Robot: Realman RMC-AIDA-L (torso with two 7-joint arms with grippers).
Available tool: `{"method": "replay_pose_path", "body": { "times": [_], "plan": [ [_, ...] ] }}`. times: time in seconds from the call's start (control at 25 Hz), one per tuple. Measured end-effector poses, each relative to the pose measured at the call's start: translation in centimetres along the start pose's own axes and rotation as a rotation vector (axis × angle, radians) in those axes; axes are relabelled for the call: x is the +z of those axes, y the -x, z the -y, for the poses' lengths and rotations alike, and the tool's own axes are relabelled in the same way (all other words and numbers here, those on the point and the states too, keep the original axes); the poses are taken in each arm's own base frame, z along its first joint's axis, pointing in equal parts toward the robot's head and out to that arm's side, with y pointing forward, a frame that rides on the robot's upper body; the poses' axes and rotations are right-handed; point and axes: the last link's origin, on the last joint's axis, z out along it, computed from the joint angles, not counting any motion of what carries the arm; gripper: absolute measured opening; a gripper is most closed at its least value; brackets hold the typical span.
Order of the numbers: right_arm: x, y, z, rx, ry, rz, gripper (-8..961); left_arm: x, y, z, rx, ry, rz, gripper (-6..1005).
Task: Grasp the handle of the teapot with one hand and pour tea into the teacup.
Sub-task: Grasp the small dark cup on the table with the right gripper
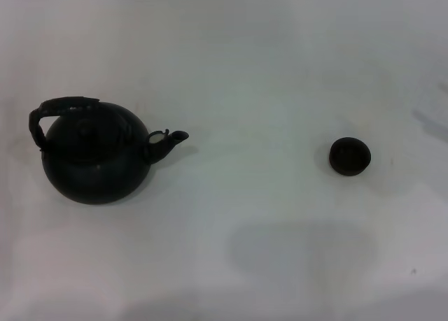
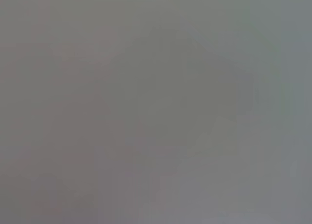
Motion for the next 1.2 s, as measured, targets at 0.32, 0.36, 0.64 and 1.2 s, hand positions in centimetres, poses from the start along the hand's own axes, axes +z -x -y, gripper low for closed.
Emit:
{"method": "replay_pose_path", "body": {
  "times": [0.32, 0.36, 0.64, 1.2],
  "plan": [
    [0.2, 1.5, -0.4, -0.015, 0.093, -0.027, 858, 0.0, 0.1, -0.1, 0.000, 0.006, 0.003, 730],
    [0.3, 1.6, -0.5, -0.022, 0.095, -0.030, 857, 0.0, 0.1, -0.2, -0.001, 0.007, 0.004, 731],
    [2.2, 1.5, -1.2, -0.020, 0.187, -0.132, 855, 0.0, 0.1, -0.3, -0.001, 0.012, 0.004, 731],
    [3.8, 2.6, -3.5, -0.058, 0.420, -0.208, 862, 0.2, 0.2, -0.3, 0.001, 0.010, 0.013, 731]
  ]
}}
